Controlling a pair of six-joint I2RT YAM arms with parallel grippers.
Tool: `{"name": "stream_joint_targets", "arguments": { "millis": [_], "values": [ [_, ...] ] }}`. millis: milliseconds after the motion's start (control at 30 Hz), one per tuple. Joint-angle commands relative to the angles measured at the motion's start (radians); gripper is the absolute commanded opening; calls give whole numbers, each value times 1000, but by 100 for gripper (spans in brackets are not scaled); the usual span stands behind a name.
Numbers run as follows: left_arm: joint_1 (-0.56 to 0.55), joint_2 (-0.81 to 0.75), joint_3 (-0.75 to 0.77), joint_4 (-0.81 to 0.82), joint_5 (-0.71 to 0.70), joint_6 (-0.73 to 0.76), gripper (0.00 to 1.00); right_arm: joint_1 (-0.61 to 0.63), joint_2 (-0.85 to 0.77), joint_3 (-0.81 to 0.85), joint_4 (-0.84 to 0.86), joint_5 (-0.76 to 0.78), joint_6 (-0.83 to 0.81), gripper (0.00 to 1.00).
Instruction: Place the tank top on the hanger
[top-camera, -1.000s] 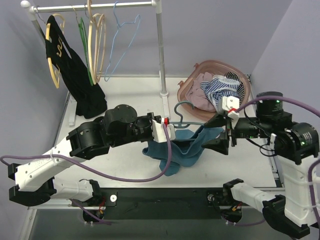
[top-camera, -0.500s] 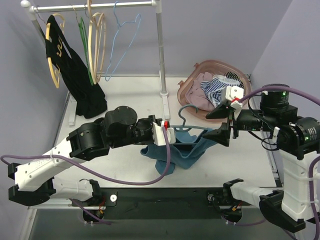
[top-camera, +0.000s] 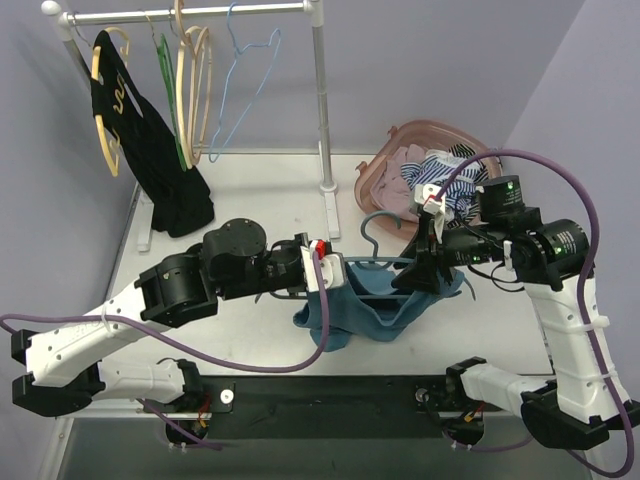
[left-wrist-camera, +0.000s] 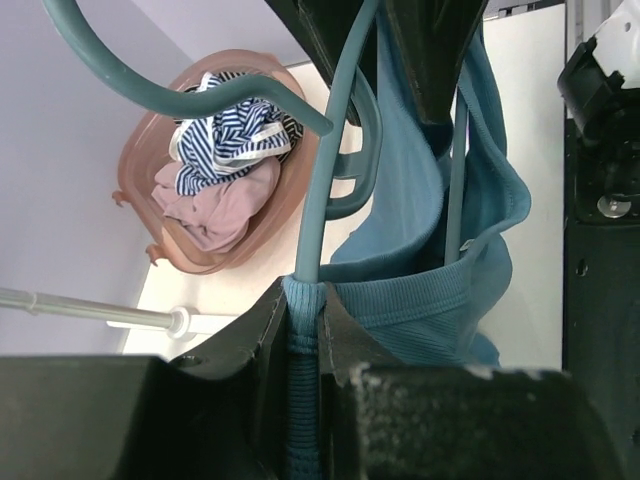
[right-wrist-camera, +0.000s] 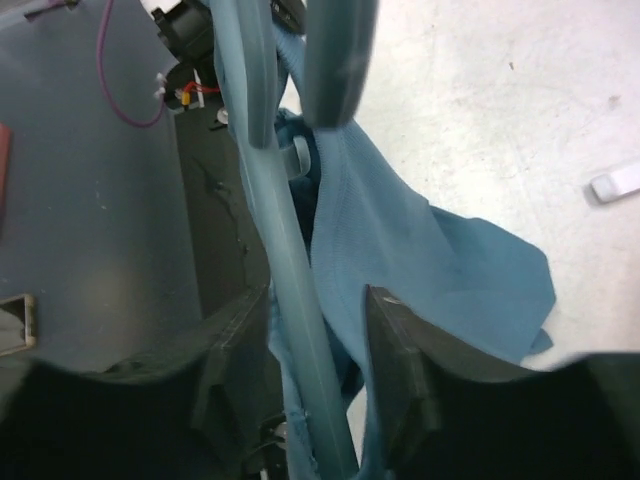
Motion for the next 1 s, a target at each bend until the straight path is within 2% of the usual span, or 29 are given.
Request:
{"name": "stream_joint_targets", "arguments": {
  "millis": [0, 33, 167, 233, 400, 433, 667, 833, 967],
  "values": [
    [-4, -38, -30, 169, 37, -51, 0, 20, -9, 2, 10, -49, 12, 33],
    [-3, -45, -46, 172, 33, -51, 0, 21, -9, 4, 7, -49, -1, 23],
    [5, -78, -98, 182, 16, -56, 0, 21, -12, 18, -8, -43, -29, 0],
    [14, -108, -122, 178, 5, -59, 0, 21, -20, 22, -15, -30, -44, 0],
    [60, -182, -181, 117, 23, -88, 25, 9, -44, 35, -22, 19, -101, 0],
    [72, -200, -185, 103, 37, -94, 27, 7, -49, 39, -22, 35, -109, 0],
    [252, -251, -234, 9, 215, -160, 34, -3, -53, 77, -30, 88, -173, 0],
    [263, -254, -236, 67, 255, -192, 48, 3, -49, 71, -42, 59, -190, 0],
    [263, -225, -196, 92, 287, -214, 53, 4, -55, 54, -41, 57, -195, 0]
  ]
}}
